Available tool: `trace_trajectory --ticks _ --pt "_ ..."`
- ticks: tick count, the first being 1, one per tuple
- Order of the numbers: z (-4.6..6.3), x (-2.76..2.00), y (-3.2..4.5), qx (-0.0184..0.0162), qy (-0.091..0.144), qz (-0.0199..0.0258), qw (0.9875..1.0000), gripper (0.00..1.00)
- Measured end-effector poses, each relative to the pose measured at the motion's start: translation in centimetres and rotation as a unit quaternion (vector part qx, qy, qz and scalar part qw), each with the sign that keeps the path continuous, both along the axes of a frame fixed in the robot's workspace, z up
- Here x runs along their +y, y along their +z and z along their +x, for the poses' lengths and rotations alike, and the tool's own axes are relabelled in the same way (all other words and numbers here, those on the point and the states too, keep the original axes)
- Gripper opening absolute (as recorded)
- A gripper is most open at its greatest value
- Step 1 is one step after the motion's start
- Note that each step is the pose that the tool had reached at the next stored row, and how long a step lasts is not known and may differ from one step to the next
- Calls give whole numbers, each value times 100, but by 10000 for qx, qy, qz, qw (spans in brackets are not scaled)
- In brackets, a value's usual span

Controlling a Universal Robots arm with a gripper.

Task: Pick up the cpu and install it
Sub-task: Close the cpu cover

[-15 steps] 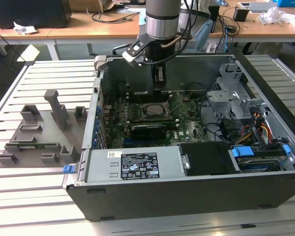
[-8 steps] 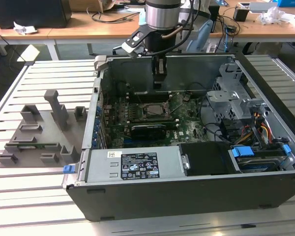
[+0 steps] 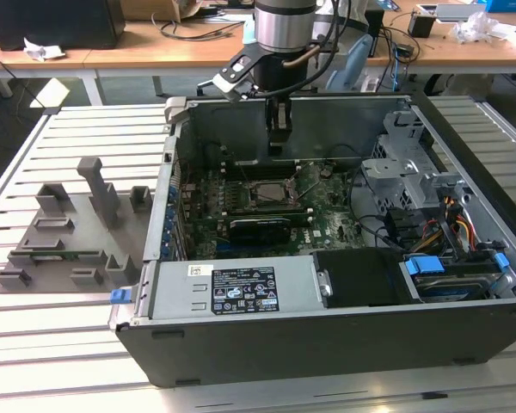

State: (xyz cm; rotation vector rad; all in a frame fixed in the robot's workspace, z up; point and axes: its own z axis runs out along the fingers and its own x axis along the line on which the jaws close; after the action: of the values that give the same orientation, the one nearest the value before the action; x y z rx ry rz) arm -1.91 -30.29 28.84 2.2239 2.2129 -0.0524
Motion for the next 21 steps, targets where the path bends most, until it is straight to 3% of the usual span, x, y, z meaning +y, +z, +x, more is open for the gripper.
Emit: trace_trajectory --ticks 3,6,10,11,12,14,17,21 --pt "24 0 0 0 0 -1 10000 11" --pt "124 0 -1 0 0 0 10000 11" --pt "380 1 -2 3 1 0 10000 11" --pt "502 1 -12 30 0 0 10000 11" --pt "641 10 -45 88 1 0 10000 11" --pt "832 37 -89 153 0 -1 9999 11" --pt "924 51 -152 175 1 -2 9998 11" --pt "955 51 -254 179 10 -3 9998 11"
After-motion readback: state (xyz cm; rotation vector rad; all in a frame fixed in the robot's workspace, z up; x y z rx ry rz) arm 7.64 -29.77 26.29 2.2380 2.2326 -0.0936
